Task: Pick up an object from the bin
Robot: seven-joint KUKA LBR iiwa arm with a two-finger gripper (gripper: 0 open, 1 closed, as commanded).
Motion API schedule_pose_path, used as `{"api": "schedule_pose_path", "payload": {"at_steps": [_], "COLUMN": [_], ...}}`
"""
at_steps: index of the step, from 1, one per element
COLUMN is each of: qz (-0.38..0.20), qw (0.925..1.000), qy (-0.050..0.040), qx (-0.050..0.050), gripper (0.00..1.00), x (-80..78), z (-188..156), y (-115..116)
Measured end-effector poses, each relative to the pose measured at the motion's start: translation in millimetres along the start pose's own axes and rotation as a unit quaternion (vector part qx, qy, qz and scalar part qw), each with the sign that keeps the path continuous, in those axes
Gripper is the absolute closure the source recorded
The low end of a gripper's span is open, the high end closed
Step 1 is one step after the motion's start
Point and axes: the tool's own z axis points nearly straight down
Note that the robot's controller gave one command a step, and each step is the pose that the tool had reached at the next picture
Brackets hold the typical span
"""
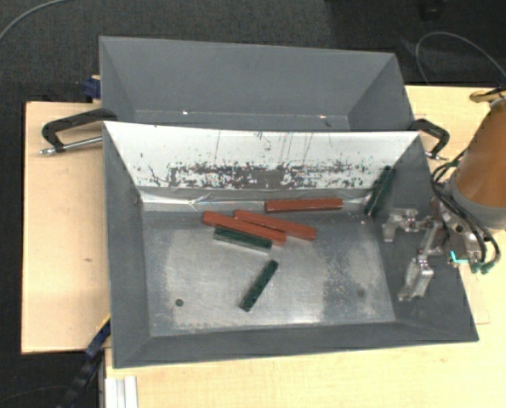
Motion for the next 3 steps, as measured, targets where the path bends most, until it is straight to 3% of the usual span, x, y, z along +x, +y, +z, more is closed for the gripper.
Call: {"api": "schedule_pose_path", "payload": {"at_steps": [1,2,3], "qz": [-0.09,-0.078,-0.214], "qw": [0.9959,0.9969,0.9768], "qy": [-0.0073,-0.0026,-0.001], "qx": [0.001,-0.002,0.0], "gripper": [0.0,0.0,0.0], "x": [-39.0,-34.1,-30.1], "z": [-7,19,106], "y": [41,157,191]}}
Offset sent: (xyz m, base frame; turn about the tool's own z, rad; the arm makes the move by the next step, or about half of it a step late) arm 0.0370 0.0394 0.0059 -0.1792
